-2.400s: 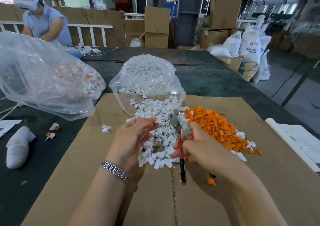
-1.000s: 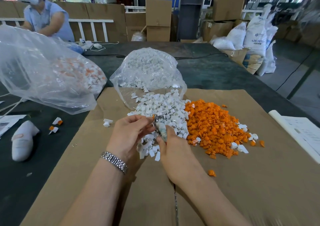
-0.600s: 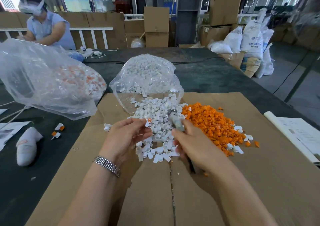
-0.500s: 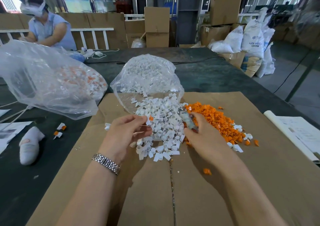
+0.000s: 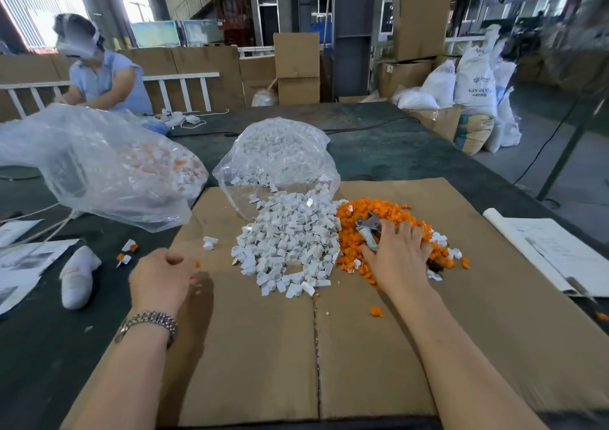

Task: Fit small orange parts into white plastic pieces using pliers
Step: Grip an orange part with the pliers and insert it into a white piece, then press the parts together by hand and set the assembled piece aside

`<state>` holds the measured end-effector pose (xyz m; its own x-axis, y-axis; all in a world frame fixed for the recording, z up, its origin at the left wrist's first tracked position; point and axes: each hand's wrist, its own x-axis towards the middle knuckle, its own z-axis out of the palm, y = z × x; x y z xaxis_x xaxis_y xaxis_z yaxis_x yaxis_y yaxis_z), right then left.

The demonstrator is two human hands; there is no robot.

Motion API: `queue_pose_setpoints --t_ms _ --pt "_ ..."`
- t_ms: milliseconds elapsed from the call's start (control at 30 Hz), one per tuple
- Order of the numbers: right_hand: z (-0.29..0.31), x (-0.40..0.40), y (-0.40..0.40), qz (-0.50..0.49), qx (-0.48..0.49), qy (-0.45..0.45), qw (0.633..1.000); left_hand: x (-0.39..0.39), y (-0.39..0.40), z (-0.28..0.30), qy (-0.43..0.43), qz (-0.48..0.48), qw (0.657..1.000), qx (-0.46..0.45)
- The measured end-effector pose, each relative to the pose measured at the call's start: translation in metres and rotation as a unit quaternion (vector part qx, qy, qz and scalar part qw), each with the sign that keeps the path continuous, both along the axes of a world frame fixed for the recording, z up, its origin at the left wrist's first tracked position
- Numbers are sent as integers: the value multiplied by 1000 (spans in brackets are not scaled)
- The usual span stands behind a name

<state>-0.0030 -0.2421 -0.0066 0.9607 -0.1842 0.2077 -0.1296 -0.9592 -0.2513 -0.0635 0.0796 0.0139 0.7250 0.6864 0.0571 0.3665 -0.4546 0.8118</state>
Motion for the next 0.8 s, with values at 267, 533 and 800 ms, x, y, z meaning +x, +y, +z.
queue_pose_setpoints --t_ms 267,533,800 --pt "9 -11 2 150 38 -56 986 -9 -1 0 23 -53 989 135" --pt "13 -13 23 170 -73 6 983 -5 -55 -4 52 -333 933 128" --pt "7 -7 24 185 -101 -38 977 -1 -67 -21 42 -299 927 224"
